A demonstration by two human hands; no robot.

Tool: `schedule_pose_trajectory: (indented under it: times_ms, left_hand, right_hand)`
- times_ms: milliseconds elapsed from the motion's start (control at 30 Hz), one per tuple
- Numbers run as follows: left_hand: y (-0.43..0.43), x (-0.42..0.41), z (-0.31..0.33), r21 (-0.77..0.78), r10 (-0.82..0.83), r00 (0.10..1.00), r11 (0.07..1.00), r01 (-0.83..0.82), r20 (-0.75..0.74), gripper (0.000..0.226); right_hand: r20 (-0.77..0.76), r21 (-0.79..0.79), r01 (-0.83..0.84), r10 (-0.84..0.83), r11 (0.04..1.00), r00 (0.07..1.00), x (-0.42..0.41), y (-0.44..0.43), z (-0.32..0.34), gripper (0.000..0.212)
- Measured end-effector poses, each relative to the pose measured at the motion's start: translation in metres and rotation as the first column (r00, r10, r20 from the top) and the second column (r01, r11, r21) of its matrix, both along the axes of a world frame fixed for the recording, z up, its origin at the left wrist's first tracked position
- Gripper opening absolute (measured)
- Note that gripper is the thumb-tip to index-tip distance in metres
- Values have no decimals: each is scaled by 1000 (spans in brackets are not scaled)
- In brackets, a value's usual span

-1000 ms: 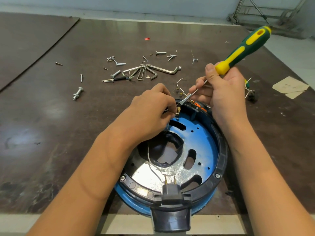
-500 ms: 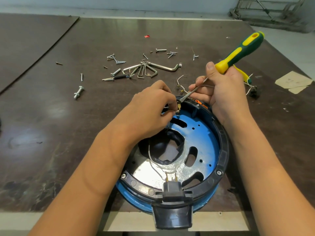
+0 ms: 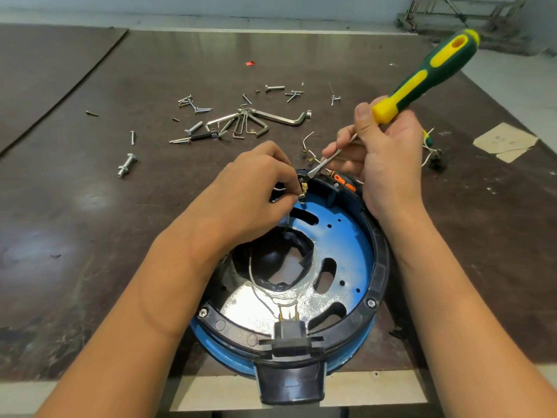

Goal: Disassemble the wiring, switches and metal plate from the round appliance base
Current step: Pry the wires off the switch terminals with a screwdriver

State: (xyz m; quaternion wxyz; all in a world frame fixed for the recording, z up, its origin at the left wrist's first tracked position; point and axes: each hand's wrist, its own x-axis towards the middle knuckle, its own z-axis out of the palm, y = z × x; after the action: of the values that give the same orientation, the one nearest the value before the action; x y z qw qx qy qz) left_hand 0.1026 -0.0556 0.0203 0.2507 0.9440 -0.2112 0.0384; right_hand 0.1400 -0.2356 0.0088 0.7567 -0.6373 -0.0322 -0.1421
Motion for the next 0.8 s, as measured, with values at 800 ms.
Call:
schedule_pose_trajectory:
  times_ms: [800]
  left_hand:
    - [0,0,-1,-8,12,1000,1000,-12,-1,10]
  right_hand:
    - [-154,58,-24,32,998,988,6,-2,-1,17]
